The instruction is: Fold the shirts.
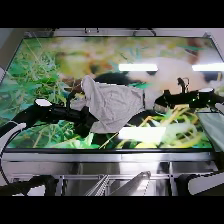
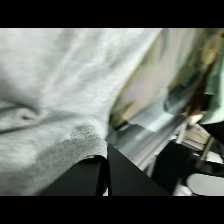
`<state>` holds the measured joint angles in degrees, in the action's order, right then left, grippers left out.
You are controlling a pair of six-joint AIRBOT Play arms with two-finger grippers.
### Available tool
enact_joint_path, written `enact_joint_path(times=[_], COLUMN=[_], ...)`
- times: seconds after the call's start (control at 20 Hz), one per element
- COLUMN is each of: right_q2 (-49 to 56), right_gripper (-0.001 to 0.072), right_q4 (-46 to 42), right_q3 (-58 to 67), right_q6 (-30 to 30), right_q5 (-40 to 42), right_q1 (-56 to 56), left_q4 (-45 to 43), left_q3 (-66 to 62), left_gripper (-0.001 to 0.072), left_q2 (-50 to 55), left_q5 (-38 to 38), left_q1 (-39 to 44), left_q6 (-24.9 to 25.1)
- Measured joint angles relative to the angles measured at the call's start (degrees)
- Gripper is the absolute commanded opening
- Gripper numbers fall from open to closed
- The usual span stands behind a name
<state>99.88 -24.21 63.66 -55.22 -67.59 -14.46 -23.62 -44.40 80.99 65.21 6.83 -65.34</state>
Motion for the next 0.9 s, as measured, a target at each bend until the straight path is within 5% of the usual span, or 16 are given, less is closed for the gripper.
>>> enact_joint_path(times=[0.25, 0.65, 0.9], right_q2=[-14.32, -42.62, -46.12], right_gripper=[0.0013, 0.0012, 0.0013], right_q4=[13.57, 21.14, 21.29], right_q3=[10.71, 36.65, 43.04], right_q6=[2.43, 3.96, 5.44], right_q5=[-9.05, -2.38, 0.7], right_q1=[-4.39, -19.56, -21.88], left_q4=[14.8, 20.76, 20.98], left_q3=[-16.0, -62.55, -66.18], left_gripper=[0.0017, 0.0023, 0.0023], left_q2=[-7.19, -20.28, -23.54], left_q5=[12.61, 19.89, 22.73], left_q1=[-7.32, -27.17, -37.35], left_q6=[4.48, -10.73, -14.84])
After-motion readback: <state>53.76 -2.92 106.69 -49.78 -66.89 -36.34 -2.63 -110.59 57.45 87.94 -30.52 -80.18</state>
